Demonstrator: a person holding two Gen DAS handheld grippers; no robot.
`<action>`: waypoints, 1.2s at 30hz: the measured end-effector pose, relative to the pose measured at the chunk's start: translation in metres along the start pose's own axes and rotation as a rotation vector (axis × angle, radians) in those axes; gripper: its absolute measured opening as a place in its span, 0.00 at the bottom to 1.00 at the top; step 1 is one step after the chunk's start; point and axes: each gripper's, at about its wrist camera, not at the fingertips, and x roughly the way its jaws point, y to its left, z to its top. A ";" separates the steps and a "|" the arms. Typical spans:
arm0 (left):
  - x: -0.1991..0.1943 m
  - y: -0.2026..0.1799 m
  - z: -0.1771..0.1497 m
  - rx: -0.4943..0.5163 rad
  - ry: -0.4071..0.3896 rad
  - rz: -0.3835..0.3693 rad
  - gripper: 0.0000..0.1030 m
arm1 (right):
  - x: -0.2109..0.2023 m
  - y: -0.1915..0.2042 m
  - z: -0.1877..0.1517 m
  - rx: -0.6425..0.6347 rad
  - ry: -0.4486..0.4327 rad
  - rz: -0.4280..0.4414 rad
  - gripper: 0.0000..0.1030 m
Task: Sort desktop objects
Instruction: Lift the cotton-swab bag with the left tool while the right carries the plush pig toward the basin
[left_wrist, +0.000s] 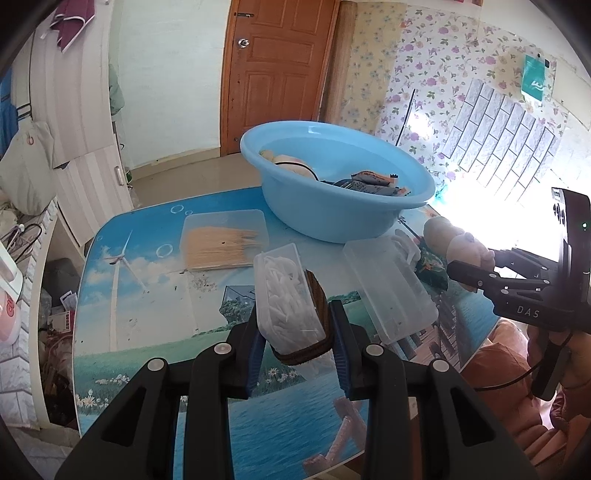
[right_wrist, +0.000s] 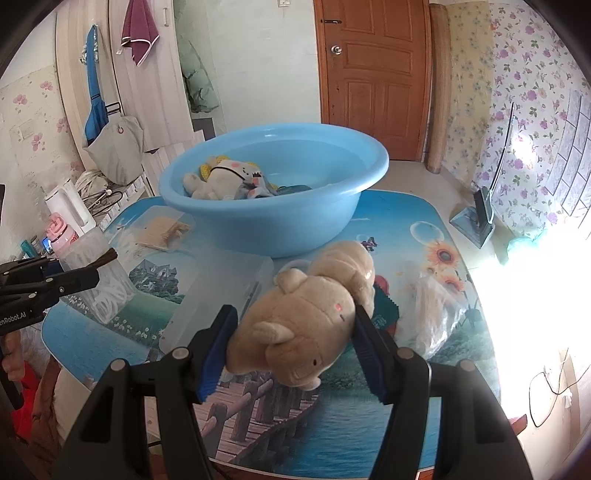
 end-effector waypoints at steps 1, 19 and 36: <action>0.000 0.000 -0.001 0.001 0.002 0.002 0.31 | 0.000 0.000 0.000 -0.001 0.001 0.000 0.60; 0.014 -0.013 -0.012 0.031 0.050 -0.005 0.31 | 0.005 -0.007 -0.011 0.010 0.034 0.013 0.61; 0.021 -0.017 -0.015 0.026 0.049 -0.017 0.31 | 0.013 -0.003 -0.015 -0.015 0.065 0.019 0.47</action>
